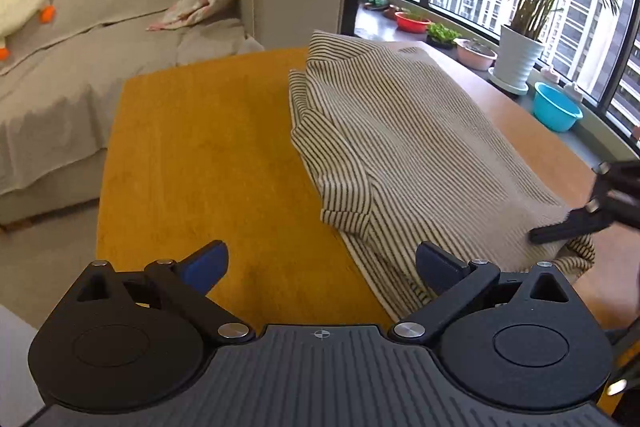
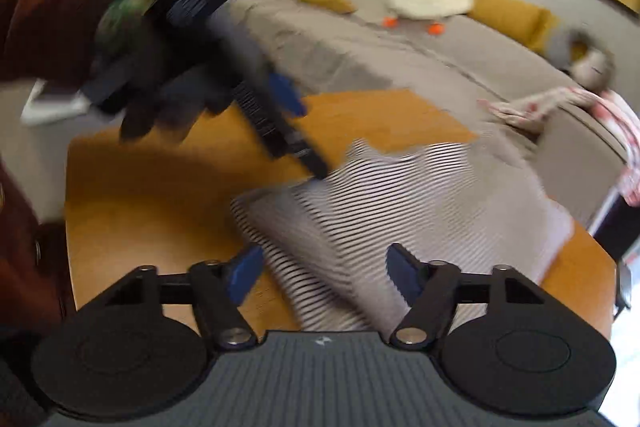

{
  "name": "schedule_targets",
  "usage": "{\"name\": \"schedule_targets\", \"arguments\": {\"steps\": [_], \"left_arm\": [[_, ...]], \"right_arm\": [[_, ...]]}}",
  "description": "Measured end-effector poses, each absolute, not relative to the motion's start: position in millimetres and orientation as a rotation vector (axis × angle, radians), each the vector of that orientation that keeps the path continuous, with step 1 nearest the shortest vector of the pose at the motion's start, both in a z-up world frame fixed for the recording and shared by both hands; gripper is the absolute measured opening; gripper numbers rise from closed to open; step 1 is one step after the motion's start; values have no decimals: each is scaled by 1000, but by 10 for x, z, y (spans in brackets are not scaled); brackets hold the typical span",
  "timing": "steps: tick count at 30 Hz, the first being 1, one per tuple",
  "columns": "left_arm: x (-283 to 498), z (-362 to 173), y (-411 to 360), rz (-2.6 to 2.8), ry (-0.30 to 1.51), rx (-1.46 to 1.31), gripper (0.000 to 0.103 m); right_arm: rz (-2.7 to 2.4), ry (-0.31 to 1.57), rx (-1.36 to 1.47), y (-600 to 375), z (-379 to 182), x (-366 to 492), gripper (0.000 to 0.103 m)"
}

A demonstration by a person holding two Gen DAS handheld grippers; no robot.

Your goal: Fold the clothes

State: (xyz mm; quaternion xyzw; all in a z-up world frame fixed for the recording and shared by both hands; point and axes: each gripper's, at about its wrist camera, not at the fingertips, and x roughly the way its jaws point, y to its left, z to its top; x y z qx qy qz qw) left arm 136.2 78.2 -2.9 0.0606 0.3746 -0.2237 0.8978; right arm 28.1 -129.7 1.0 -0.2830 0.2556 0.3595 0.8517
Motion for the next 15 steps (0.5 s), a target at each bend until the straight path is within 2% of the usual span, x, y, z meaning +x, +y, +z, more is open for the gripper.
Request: {"name": "schedule_targets", "arguments": {"steps": [4, 10, 15], "left_arm": [[1338, 5, 747, -476, 760, 119, 102], [1328, 39, 725, -495, 744, 122, 102], [1185, 55, 728, -604, 733, 177, 102]], "right_arm": [[729, 500, -726, -1125, -140, 229, 64], [660, 498, -725, -1219, -147, 261, 64], [599, 571, -606, -1428, -90, 478, 64]]}}
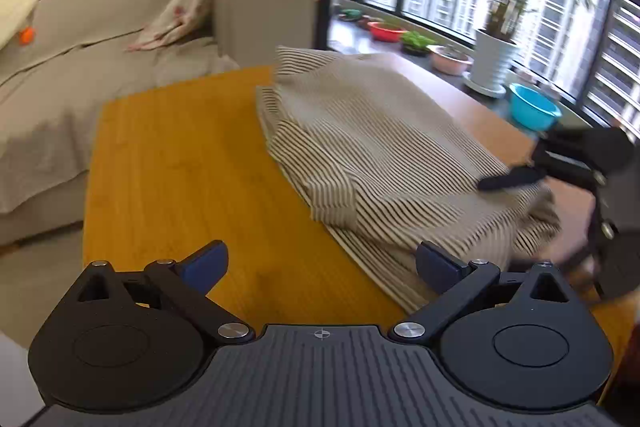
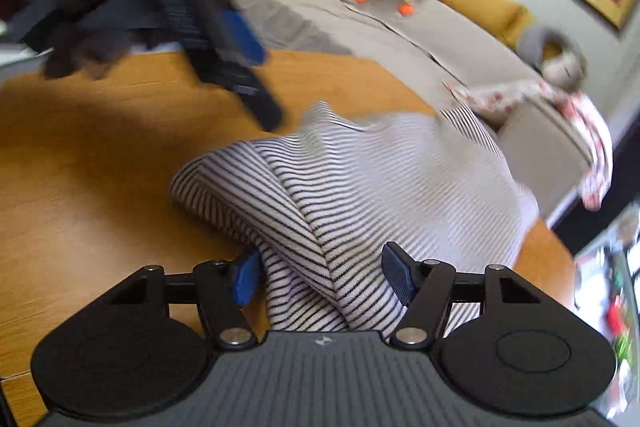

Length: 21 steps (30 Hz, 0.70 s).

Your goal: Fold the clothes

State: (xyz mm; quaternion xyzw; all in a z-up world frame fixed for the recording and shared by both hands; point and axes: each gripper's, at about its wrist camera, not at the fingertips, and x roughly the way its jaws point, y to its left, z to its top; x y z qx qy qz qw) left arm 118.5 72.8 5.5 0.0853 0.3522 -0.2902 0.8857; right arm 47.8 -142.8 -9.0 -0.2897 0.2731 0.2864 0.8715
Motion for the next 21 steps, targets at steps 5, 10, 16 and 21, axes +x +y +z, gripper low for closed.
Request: {"name": "schedule_targets", "arguments": {"steps": [5, 10, 16, 21], "left_arm": [[919, 5, 508, -778, 714, 354, 103], [850, -180, 153, -730, 640, 573, 103], [1033, -145, -11, -624, 599, 549, 103], [1304, 82, 174, -618, 691, 286, 103]], "right_arm": [[607, 643, -469, -1558, 0, 615, 64], [620, 740, -220, -1828, 78, 853, 65], [644, 703, -293, -1847, 99, 758, 75], [624, 561, -536, -1681, -11, 508, 84]]}}
